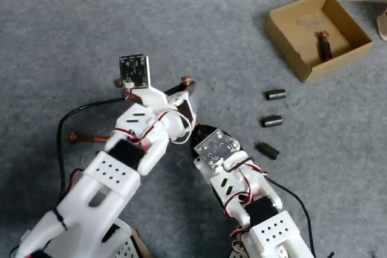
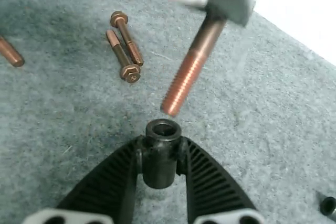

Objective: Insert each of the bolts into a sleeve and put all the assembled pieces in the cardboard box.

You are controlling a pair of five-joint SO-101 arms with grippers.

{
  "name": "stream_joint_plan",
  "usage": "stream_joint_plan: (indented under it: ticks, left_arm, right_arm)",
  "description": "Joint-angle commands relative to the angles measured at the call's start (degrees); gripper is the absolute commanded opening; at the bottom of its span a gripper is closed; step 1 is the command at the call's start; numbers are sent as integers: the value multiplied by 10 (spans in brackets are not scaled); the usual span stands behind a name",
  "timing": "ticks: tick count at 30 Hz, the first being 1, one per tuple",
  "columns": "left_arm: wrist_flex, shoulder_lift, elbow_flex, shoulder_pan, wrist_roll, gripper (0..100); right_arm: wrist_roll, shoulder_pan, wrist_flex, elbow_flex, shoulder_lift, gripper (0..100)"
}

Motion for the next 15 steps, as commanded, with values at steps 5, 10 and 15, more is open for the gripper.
stream_joint_plan:
  ticks: [5,10,15]
  left_arm:
    - [-28,36,-12,7,-4,5]
    - [-28,43,-12,6,-4,5]
    - [-28,44,-8,8,-4,5]
  right_arm:
    - [4,5,-15,65,-9,5]
    - [4,5,-15,65,-10,5]
    - [4,5,-15,65,-10,5]
